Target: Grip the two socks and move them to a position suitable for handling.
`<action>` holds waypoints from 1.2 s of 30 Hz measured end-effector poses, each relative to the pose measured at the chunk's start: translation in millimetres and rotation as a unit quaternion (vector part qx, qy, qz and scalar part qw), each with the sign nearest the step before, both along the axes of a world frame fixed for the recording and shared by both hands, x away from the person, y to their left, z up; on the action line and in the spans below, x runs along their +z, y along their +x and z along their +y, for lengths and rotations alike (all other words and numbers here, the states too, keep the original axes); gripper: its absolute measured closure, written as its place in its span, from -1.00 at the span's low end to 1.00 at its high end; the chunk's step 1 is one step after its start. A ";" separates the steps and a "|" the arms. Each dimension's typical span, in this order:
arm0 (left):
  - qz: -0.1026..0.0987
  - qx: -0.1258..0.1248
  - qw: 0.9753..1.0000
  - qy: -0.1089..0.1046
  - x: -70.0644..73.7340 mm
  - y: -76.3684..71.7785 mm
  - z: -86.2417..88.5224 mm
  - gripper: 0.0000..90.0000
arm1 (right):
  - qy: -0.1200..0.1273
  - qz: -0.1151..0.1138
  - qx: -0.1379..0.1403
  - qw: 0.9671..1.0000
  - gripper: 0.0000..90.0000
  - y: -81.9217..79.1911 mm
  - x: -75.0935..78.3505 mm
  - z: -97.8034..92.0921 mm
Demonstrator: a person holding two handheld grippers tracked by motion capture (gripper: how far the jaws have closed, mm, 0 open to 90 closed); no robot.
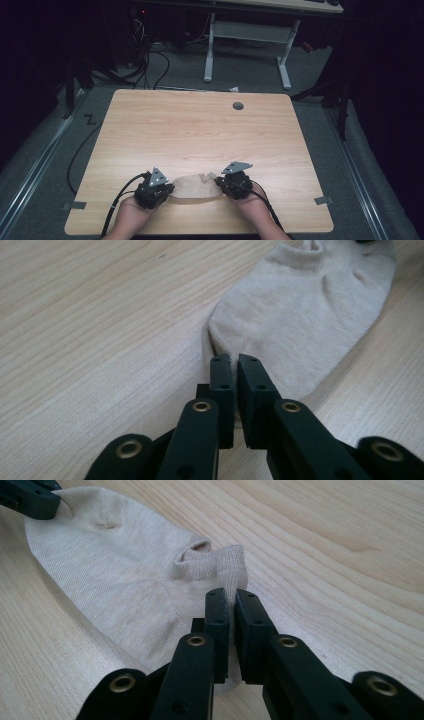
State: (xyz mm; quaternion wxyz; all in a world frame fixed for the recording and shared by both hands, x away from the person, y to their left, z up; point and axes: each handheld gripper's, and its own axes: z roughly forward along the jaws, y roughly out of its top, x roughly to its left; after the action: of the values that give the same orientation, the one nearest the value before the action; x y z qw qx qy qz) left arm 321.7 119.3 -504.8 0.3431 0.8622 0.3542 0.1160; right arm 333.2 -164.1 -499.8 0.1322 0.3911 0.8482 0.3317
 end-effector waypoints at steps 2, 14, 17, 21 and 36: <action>0.006 0.001 1.000 0.002 -1.0 1.1 0.8 0.81 | 0.002 0.009 -0.003 1.000 0.88 0.4 -1.9 -0.2; -0.061 0.009 0.998 -0.002 9.5 -1.5 -2.6 0.46 | 0.009 0.005 -0.013 1.000 0.49 3.2 -1.2 -3.6; -0.088 -0.010 0.996 -0.002 14.0 -5.8 -9.0 0.70 | 0.021 -0.019 -0.007 1.000 0.59 0.0 5.9 -3.6; -0.092 -0.021 0.996 0.011 11.2 -6.5 -15.6 0.88 | 0.022 -0.027 0.002 0.999 0.79 -2.9 9.2 -0.8; -0.105 0.027 0.994 0.009 16.6 6.8 16.4 0.92 | 0.012 -0.035 -0.015 0.999 0.94 2.0 10.0 -7.3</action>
State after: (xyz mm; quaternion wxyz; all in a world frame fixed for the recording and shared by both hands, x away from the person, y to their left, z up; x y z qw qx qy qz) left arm 328.5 135.7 -488.2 0.3676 0.8382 0.3388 0.2178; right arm 335.2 -171.4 -489.8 0.1626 0.3932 0.8332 0.3532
